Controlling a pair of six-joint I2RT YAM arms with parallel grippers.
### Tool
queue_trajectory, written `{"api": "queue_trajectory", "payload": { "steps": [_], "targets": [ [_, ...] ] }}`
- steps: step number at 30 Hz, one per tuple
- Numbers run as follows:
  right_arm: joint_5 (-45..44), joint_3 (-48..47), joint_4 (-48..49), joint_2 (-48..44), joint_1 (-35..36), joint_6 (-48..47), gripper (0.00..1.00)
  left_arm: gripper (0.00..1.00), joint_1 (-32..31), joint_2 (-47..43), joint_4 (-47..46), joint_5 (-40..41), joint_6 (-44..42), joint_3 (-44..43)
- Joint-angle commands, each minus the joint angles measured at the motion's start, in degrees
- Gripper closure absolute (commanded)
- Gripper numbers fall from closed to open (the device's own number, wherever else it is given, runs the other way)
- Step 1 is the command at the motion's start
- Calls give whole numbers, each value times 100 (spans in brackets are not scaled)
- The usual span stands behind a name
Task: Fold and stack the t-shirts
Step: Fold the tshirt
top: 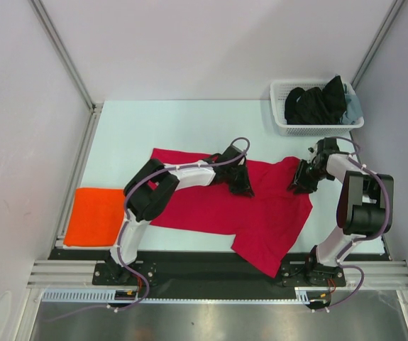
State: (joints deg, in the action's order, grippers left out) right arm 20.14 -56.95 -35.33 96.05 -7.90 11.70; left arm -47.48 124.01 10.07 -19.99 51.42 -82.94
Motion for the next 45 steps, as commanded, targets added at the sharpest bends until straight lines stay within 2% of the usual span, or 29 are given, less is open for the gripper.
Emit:
{"api": "queue_trajectory", "payload": {
  "steps": [1,5,6,8,9,13,19,25,31,38,39,42,43,44,45],
  "targets": [
    [200,-203,167,89,69,-37,64,88,20,36,154,-102,-88,-389],
    [350,-97,272,63,52,60,65,96,20,19,232,-146,-106,-416],
    [368,-106,299,72,43,69,79,98,29,18,241,-146,-114,-416],
    [342,-115,290,63,26,78,95,100,55,1,294,-181,-132,-443],
    [298,-158,159,37,25,104,100,100,72,-34,338,-207,-149,-460],
    [43,-238,-491,-472,25,209,100,100,178,-105,742,-514,-307,-670],
    [130,-36,-1160,-1430,34,674,100,100,389,-254,1603,-848,-843,-908],
    [130,517,-1239,-1932,87,1193,100,100,468,-307,2078,-1068,-1178,-997],
    [-10,1036,-1178,-2564,271,1817,100,100,512,-368,2166,-1191,-1345,-909],
    [-116,1616,-879,-2732,263,2046,100,99,512,-245,2271,-1341,-1485,-917],
    [41,1686,-888,-2732,245,2064,90,90,512,-271,2341,-1228,-1538,-917],
    [17,1451,-1115,-2872,167,1933,68,74,521,-578,2579,-1034,-1889,-865],
    [-271,1032,-1168,-2899,44,1802,62,63,547,-814,2710,-807,-2003,-899],
    [-422,845,-1012,-2908,-44,1435,56,55,573,-930,2964,-744,-2265,-926],
    [-589,626,-863,-2751,-132,1257,45,47,661,-1087,3044,-691,-2390,-935]
  ]
}}
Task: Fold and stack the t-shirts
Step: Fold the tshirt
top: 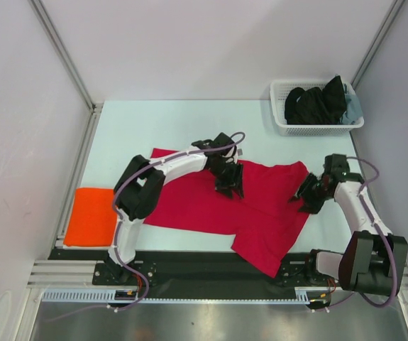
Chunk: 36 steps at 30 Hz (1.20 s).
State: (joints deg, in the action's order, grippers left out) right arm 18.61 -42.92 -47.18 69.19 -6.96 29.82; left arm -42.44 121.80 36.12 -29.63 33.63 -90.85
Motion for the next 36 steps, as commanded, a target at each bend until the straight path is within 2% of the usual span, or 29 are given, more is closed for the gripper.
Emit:
{"api": "queue_trajectory", "payload": {
  "steps": [1,2,3,7,9,14,18,31,36],
  "targets": [
    [-463,-971,489,111,-331,-739,44,43,226,-1016,518,360,-716,-118],
    [-525,-1347,882,330,-480,-1107,44,41,305,-1340,571,474,-900,-83],
    [-612,-1525,1077,941,-508,-1258,44,41,515,-1465,580,545,-971,14],
    [-289,-2308,1842,2219,-605,-1524,52,48,1289,-1826,449,923,-1235,251],
    [2,-2703,1949,2580,-596,-1488,55,53,1869,-1721,414,862,-1236,357],
    [116,-3037,2029,3267,-605,-1558,52,61,2931,-1081,141,731,-1166,261],
    [248,-3144,2099,3584,-561,-1550,53,62,3363,-772,54,765,-1078,32],
    [293,-3416,2064,4173,-569,-1550,67,63,3909,-139,-35,1003,-876,-187],
    [-32,-3381,2177,4147,-806,-1392,94,63,3936,169,-114,1047,-761,-232]
  ]
}}
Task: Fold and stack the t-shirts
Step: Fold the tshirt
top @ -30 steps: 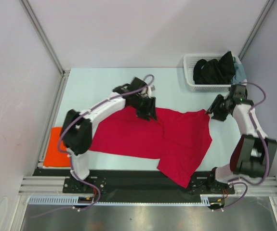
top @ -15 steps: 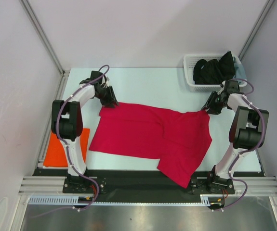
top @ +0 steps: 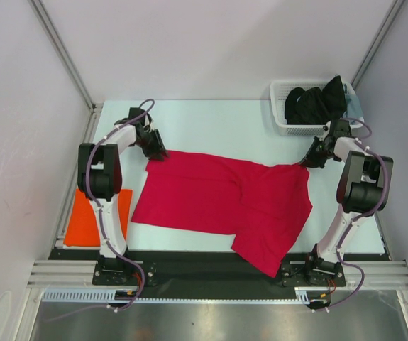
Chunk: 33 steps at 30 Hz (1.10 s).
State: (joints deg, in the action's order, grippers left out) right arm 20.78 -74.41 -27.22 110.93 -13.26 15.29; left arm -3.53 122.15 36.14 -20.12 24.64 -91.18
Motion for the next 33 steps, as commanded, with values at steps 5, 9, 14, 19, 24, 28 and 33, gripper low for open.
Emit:
{"api": "queue_trajectory", "payload": {
  "steps": [5,9,14,19,24,28,33],
  "targets": [
    [-302,-170,551,16,-405,97,100,63,63,266,-248,184,251,-181],
    [-267,-144,893,139,-467,141,100,64,63,283,-493,262,374,-23],
    [-372,-266,1097,323,-476,168,100,64,63,143,-819,342,427,197],
    [-469,-451,947,596,-485,9,100,64,63,55,-801,403,217,100],
    [-592,-627,947,701,-494,-43,100,59,72,-559,-819,518,111,135],
    [-689,-733,850,842,-503,-44,99,58,72,-692,-942,229,137,170],
    [-671,-776,911,912,-450,0,98,59,72,-394,-1608,-518,706,573]
  ]
}}
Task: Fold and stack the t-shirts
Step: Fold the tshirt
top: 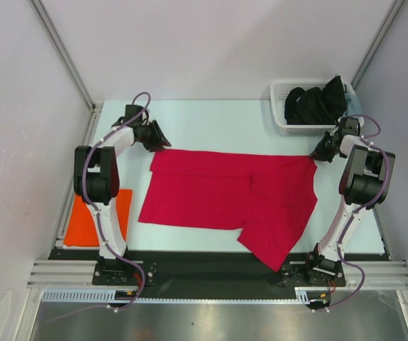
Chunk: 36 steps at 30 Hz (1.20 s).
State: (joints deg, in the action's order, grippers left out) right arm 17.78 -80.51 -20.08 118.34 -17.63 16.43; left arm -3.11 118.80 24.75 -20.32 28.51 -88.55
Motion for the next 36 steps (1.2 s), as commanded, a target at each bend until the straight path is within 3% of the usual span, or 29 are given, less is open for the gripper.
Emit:
{"api": "queue_trajectory", "payload": {
  "steps": [1,7,18,24,30,33,36],
  "targets": [
    [-415,-167,214,198,-4,-139,97,60,22,63,-576,-500,391,382],
    [-767,-176,276,268,40,-122,98,64,39,503,-840,-359,664,444],
    [-1461,-543,357,417,172,212,98,66,127,1425,-876,-306,823,-627],
    [-1619,-1054,-416,637,172,212,74,65,127,1602,-472,-122,516,-1392],
    [-2260,-1213,-1647,-56,-30,124,44,51,39,304,363,605,-178,-1315],
    [-2471,-1090,-2245,-714,-118,28,37,42,-145,-952,618,1002,-521,-551],
    [-2403,-757,-2641,-1418,-197,18,36,41,-373,-2227,899,1503,-558,538]
  ]
}}
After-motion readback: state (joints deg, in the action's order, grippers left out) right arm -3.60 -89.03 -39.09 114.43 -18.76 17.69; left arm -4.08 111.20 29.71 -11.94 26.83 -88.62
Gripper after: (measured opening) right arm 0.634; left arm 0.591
